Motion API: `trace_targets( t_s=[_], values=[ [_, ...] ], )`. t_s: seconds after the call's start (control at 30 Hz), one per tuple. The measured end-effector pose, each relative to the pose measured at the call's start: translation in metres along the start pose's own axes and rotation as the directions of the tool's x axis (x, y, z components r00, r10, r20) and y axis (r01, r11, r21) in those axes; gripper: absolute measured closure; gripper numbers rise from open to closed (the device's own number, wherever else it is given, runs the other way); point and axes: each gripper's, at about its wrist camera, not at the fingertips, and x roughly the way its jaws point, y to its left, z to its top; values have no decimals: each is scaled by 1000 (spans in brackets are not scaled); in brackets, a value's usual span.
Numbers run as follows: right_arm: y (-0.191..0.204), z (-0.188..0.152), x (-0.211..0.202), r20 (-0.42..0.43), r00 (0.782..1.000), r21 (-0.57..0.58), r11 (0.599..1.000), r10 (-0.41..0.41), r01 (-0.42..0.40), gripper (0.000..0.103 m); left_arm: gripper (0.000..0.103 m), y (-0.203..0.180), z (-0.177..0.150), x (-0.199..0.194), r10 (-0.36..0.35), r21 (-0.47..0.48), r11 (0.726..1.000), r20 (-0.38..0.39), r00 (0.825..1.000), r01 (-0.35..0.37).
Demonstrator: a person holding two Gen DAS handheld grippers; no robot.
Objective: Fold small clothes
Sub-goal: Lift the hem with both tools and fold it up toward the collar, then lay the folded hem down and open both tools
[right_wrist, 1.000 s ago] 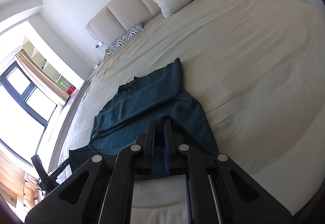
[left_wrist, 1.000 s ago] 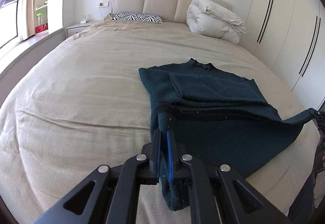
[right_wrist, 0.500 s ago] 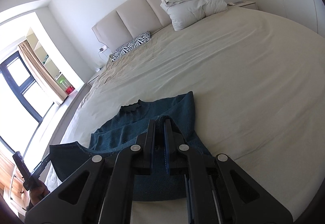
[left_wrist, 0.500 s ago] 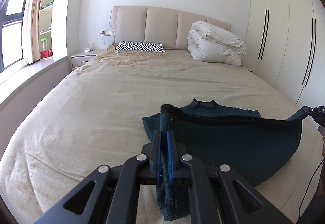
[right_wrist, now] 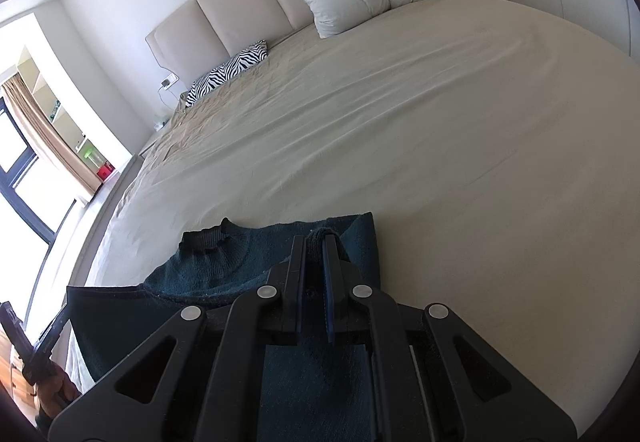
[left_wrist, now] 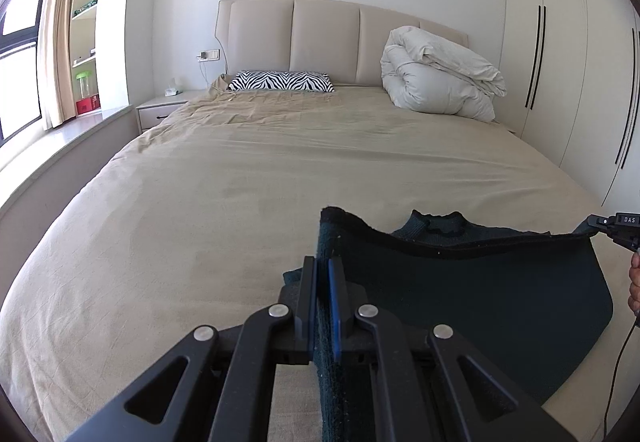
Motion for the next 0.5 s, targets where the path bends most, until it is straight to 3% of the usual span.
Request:
trace_targets(
  t_s=[0.27, 0.37, 0.4, 0.43, 0.5],
  values=[
    [-12, 16, 81, -82, 994, 46, 996, -75, 79, 94, 96, 7, -9, 74, 5, -39, 999, -100, 995, -9],
    [-25, 17, 94, -83, 989, 75, 989, -120, 126, 70, 96, 12, -19, 85, 7, -65, 998, -125, 992, -15],
    [-28, 17, 92, -67, 992, 94, 989, -106, 112, 49, 96, 15, -22, 84, 6, -79, 997, -120, 993, -15],
    [-30, 16, 88, -43, 995, 109, 990, -90, 94, 36, 96, 17, -25, 82, 3, -91, 996, -119, 993, -14],
    [-31, 15, 76, -8, 997, 91, 992, -83, 83, 35, 95, 21, -32, 77, 5, -106, 994, -131, 991, -19]
  ],
)
